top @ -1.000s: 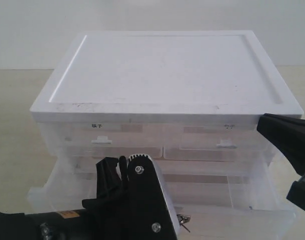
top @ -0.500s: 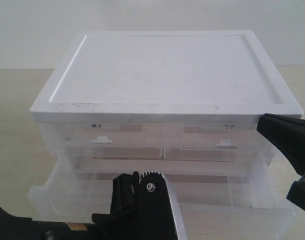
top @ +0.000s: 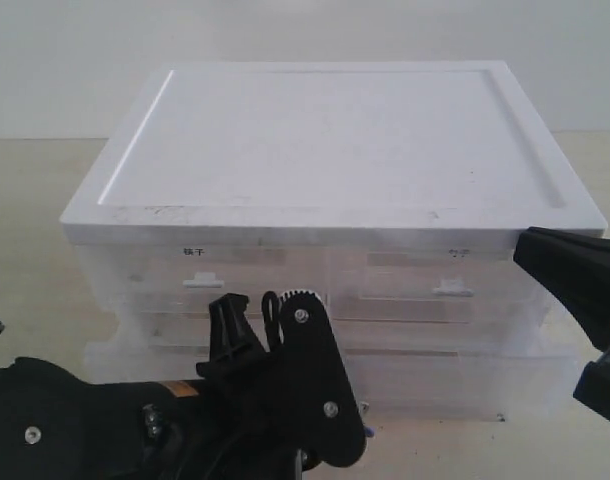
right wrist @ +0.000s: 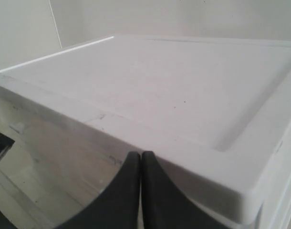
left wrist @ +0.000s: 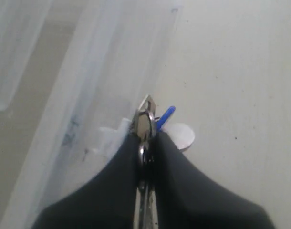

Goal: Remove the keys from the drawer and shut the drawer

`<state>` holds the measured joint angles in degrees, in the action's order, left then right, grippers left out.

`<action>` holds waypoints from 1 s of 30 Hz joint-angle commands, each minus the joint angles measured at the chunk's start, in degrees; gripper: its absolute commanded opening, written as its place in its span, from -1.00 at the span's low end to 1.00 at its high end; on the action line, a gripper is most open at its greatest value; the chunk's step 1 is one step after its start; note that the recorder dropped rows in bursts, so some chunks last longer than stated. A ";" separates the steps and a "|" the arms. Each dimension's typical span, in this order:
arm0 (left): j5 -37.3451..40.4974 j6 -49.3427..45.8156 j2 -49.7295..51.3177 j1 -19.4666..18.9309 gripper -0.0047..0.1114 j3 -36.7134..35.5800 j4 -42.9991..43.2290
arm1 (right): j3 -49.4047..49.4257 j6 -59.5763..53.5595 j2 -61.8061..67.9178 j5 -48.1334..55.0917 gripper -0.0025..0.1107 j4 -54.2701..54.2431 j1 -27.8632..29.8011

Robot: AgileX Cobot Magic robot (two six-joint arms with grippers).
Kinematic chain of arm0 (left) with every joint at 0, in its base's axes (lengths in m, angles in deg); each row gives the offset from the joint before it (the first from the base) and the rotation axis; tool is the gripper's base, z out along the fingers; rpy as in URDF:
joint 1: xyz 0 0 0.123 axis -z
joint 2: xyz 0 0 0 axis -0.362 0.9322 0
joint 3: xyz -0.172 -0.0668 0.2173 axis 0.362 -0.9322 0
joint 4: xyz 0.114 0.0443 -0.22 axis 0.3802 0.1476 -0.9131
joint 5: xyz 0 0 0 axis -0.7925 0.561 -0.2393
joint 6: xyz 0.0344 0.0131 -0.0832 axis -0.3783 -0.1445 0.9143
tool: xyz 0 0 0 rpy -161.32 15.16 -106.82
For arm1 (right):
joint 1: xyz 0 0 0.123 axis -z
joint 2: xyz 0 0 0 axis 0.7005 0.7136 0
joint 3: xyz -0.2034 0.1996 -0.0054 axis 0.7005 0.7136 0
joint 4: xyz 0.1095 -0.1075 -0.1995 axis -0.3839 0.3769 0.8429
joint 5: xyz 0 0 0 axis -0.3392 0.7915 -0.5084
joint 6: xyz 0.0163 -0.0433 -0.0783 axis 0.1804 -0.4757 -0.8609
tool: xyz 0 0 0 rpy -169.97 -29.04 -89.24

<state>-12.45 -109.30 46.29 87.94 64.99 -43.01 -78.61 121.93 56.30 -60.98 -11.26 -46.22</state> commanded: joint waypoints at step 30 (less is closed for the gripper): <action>0.36 3.97 1.31 -8.50 -0.84 2.64 8.16 | -0.32 0.04 0.18 0.20 -0.96 -0.39 -0.03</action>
<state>-10.65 -106.44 47.14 81.27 67.33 -34.72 -78.61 122.06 56.30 -60.98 -11.26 -46.22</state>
